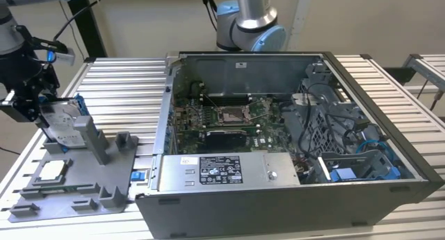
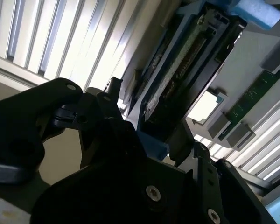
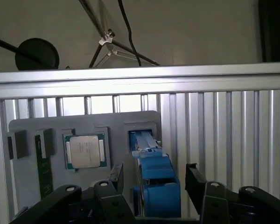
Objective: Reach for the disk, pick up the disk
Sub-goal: 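Pick up the disk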
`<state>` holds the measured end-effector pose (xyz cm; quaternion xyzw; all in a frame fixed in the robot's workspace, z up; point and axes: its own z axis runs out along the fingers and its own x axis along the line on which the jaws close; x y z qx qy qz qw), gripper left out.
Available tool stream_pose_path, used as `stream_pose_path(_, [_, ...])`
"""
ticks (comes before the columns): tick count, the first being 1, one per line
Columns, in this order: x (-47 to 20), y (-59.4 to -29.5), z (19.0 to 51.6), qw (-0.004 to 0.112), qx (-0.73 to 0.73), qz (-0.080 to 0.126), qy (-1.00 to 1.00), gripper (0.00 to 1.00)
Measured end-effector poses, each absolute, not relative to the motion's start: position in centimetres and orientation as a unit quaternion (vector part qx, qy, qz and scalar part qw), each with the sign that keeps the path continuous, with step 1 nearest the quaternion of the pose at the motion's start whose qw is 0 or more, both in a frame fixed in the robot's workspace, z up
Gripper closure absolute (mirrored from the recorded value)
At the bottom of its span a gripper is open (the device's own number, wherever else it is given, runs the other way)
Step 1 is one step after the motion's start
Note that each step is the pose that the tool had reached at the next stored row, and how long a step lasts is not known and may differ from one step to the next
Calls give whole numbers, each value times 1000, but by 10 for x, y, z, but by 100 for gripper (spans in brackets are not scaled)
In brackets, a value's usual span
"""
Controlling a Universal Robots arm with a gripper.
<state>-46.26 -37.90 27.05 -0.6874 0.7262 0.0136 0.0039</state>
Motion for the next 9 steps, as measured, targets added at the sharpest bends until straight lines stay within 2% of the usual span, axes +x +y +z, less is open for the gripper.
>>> stream_pose_path(9, [-462, -379, 259, 3, -687, 14, 726, 0])
